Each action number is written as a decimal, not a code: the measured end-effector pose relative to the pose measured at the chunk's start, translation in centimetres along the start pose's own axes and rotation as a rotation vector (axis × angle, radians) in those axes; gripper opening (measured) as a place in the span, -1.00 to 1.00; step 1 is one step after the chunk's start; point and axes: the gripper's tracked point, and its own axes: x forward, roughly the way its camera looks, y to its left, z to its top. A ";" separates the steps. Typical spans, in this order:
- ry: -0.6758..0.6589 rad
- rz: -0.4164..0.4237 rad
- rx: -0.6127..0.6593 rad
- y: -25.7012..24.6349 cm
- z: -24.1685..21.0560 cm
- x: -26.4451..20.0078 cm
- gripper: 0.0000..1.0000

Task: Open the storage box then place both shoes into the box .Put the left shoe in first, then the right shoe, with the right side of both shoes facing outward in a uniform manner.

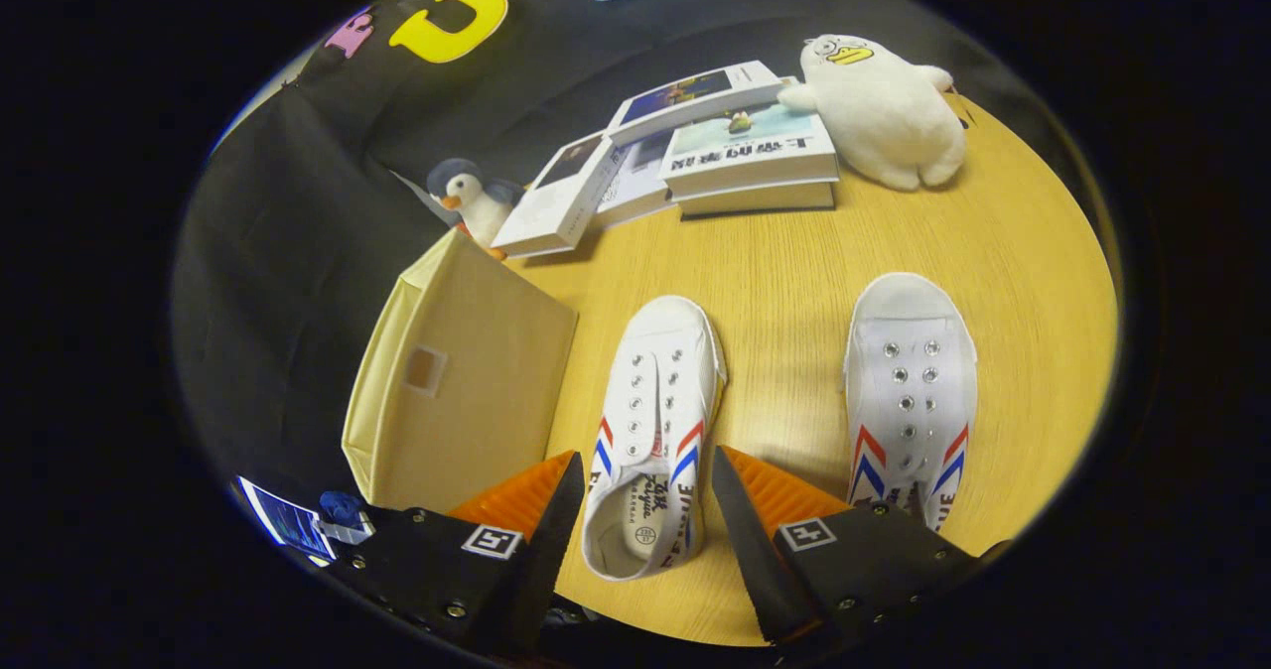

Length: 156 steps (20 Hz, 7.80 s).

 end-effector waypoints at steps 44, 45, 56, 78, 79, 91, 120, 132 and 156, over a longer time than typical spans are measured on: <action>0.181 0.145 -0.186 20.1 5.5 -5.8 -0.97; 0.191 0.149 -0.205 20.9 5.4 -5.2 -0.97; 0.243 0.079 -0.337 25.1 5.1 1.9 -0.97; 0.056 0.118 -0.300 21.8 10.9 -4.5 0.94; 0.044 0.108 -0.289 20.7 11.0 -5.1 0.94; -0.056 -0.002 -0.108 7.6 10.8 -10.6 0.95; 0.117 -0.278 0.047 -15.6 -1.8 -6.0 0.91; 0.117 -0.254 0.209 -16.2 -1.2 -5.4 -0.94; 0.124 -0.114 0.003 1.9 5.9 -10.8 -0.95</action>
